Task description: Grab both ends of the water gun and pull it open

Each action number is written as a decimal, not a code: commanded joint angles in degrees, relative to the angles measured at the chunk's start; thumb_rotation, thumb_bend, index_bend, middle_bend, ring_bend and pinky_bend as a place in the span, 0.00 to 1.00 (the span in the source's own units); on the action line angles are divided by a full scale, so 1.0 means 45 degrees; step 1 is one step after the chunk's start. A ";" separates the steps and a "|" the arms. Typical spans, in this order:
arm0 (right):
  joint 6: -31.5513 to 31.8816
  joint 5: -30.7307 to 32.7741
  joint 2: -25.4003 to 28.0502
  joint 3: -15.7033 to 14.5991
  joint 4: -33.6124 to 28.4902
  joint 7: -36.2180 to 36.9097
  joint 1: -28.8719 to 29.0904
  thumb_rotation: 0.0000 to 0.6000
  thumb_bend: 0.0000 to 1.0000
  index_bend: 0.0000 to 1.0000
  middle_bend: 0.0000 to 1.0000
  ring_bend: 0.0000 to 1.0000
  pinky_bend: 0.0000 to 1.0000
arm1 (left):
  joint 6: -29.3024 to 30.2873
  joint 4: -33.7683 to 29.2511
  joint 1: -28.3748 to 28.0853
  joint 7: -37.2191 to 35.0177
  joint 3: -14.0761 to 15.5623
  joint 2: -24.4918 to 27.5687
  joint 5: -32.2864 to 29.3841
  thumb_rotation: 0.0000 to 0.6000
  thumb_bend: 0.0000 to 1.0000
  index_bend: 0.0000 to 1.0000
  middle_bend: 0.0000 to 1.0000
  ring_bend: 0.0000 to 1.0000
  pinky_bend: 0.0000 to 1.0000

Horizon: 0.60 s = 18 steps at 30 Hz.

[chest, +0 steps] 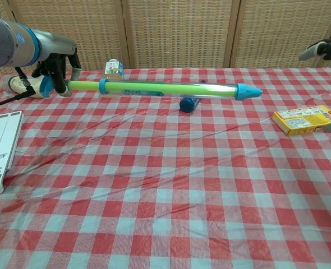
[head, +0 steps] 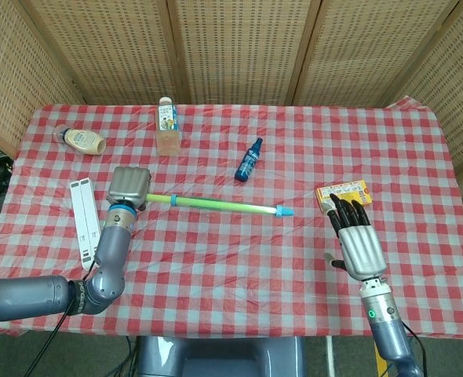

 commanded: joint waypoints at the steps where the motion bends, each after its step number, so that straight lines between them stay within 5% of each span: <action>1: -0.0269 0.0858 -0.0296 0.0648 -0.0416 -0.1305 0.0687 1.00 0.15 0.19 0.29 0.33 0.26 | 0.0331 -0.0298 -0.0081 0.0192 0.0068 0.0205 -0.0299 1.00 0.57 0.83 0.92 0.83 0.72; 6: -0.0079 0.1495 -0.0729 0.1004 -0.0512 -0.2221 0.1124 1.00 0.16 0.27 0.69 0.74 0.47 | 0.0707 -0.0533 -0.0140 0.0231 0.0090 0.0273 -0.0561 1.00 0.57 0.83 0.92 0.83 0.72; 18: 0.0020 0.2367 -0.1208 0.0784 -0.0721 -0.2789 0.1497 1.00 0.17 0.34 0.99 0.99 0.61 | 0.1201 -0.0897 -0.0152 0.0128 0.0160 0.0255 -0.0598 1.00 0.57 0.83 0.92 0.84 0.72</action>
